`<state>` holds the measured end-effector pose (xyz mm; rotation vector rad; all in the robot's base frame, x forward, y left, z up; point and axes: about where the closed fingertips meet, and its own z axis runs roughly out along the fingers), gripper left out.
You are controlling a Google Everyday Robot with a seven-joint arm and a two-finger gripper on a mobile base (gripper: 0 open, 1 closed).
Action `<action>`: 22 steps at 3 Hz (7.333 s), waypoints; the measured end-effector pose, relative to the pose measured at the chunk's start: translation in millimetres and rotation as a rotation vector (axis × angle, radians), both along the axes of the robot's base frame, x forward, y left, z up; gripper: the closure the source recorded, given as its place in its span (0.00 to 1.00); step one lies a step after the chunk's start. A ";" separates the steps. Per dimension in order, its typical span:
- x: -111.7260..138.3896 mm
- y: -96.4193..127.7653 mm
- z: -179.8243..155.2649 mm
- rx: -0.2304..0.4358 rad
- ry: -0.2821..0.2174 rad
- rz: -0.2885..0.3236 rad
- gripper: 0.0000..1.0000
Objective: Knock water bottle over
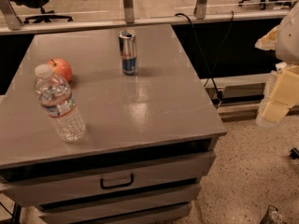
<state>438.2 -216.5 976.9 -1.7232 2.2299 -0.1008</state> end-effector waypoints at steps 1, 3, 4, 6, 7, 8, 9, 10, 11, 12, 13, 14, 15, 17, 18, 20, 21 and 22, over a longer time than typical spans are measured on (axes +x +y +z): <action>0.2 0.4 0.8 0.001 -0.003 0.001 0.00; 33.2 123.1 33.1 0.062 -0.049 0.291 0.00; 52.9 216.7 42.3 0.089 -0.045 0.464 0.00; 53.7 238.9 50.0 0.101 -0.068 0.503 0.00; 53.2 243.7 49.4 0.158 -0.072 0.524 0.00; 50.5 262.2 21.9 0.322 -0.052 0.567 0.00; 46.6 301.3 -0.1 0.526 -0.032 0.603 0.00; 41.8 338.0 -17.4 0.724 -0.031 0.618 0.00; 41.2 367.9 -28.3 0.865 -0.002 0.631 0.00; 32.5 388.0 -42.6 0.995 0.068 0.624 0.00; 20.0 405.3 -51.7 1.137 0.146 0.615 0.00; 7.1 413.7 -54.8 1.240 0.214 0.604 0.00; -0.7 414.9 -57.0 1.303 0.224 0.593 0.16; -1.3 412.6 -55.5 1.303 0.091 0.606 0.48; 1.6 413.9 -53.0 1.237 0.047 0.633 0.66; 40.6 365.7 -40.3 0.888 0.013 0.672 1.00; 65.7 340.7 -35.9 0.656 0.048 0.671 1.00; 80.5 325.2 -47.6 0.394 0.121 0.660 1.00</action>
Offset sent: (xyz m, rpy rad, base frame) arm 0.0355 0.1135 0.0370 0.1116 -0.0505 0.3069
